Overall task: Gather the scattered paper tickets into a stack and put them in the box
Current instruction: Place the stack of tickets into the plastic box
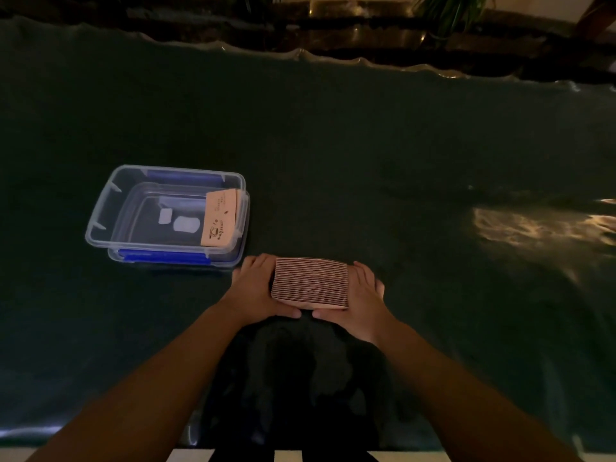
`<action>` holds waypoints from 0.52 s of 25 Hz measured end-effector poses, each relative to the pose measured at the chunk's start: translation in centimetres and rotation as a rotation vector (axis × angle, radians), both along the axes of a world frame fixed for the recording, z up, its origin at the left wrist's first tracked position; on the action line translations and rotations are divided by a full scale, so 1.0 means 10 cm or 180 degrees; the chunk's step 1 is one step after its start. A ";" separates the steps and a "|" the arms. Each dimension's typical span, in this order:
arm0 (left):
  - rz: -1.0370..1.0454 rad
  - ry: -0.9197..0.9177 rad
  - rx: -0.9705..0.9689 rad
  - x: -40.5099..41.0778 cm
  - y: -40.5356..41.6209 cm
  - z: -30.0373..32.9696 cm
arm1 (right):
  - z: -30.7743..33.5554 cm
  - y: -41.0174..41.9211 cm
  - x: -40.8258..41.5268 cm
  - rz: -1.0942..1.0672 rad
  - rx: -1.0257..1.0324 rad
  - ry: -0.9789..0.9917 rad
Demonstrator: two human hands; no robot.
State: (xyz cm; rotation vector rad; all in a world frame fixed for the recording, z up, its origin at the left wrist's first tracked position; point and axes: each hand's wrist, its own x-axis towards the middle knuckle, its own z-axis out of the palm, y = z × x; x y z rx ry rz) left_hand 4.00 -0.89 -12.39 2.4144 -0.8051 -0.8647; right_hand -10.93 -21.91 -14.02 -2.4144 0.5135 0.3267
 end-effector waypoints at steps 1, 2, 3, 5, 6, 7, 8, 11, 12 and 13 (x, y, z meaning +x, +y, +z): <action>0.0083 0.0222 -0.0246 -0.01 0.02 0.06 | 0.06 0.01 -0.03 -0.0112 0.0214 -0.0104; 0.0198 0.0525 -0.0532 -0.01 0.04 0.13 | 0.11 0.01 -0.05 -0.0238 0.0462 -0.0233; 0.0325 0.0853 -0.0800 -0.01 0.05 0.23 | 0.19 0.02 -0.07 -0.0367 0.0764 -0.0369; 0.0582 0.1349 -0.1206 -0.01 0.07 0.44 | 0.35 0.06 -0.07 -0.0598 0.1502 -0.0538; 0.0727 0.1538 -0.1413 -0.01 0.07 0.54 | 0.44 0.09 -0.04 -0.0728 0.1902 -0.0545; 0.0911 0.1762 -0.1648 -0.03 0.06 0.63 | 0.54 0.13 -0.01 -0.0854 0.2295 -0.0499; 0.1129 0.2013 -0.1906 -0.04 0.05 0.72 | 0.63 0.17 0.04 -0.0936 0.2602 -0.0457; 0.1562 0.2591 -0.2613 -0.07 0.06 0.93 | 0.95 0.31 0.20 -0.0986 0.2935 -0.0366; 0.1620 0.2643 -0.2761 -0.04 0.09 0.99 | 1.06 0.36 0.27 -0.0944 0.2951 -0.0309; 0.1672 0.2636 -0.2863 0.00 0.14 1.07 | 1.18 0.42 0.34 -0.0903 0.2940 -0.0254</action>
